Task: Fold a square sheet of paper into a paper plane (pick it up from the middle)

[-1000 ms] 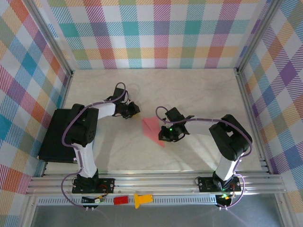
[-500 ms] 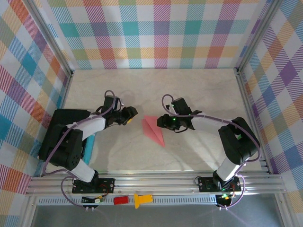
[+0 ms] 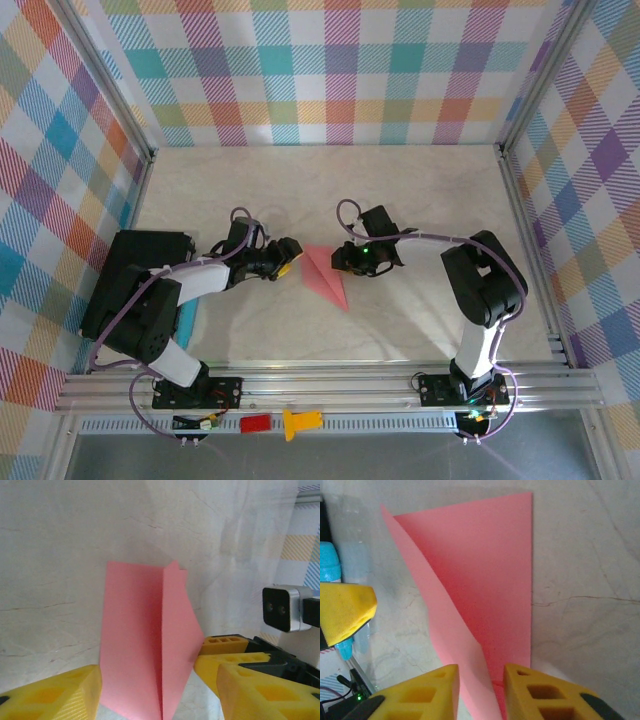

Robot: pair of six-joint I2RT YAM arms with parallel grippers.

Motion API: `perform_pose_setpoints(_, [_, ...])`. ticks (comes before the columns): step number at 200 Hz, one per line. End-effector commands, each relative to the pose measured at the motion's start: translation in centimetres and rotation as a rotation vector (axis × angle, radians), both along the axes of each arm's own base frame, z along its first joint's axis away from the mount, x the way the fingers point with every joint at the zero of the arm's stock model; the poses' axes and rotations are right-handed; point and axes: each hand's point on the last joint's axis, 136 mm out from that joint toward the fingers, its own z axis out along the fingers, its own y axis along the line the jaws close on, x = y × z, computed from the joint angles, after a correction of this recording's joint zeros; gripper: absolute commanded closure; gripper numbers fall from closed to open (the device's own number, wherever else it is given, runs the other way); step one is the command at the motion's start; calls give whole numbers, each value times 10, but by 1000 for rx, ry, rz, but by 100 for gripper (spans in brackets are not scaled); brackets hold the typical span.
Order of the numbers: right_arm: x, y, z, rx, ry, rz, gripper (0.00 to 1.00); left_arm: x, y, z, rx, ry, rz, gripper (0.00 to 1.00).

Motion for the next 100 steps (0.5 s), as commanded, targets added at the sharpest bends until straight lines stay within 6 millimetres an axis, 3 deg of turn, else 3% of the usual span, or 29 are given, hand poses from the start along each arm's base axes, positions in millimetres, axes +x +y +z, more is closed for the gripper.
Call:
perform_pose_setpoints(1, [6,11,13,61,-33,30,78,-3,-8,1,-38,-3,-18,38])
perform_pose_setpoints(37, [11,13,29,87,-89,29,92,-2,-15,14,-86,-32,-41,38])
perform_pose_setpoints(100, [22,13,94,245,-207,-16,96,-1,-34,61,-237,-146,-81,34])
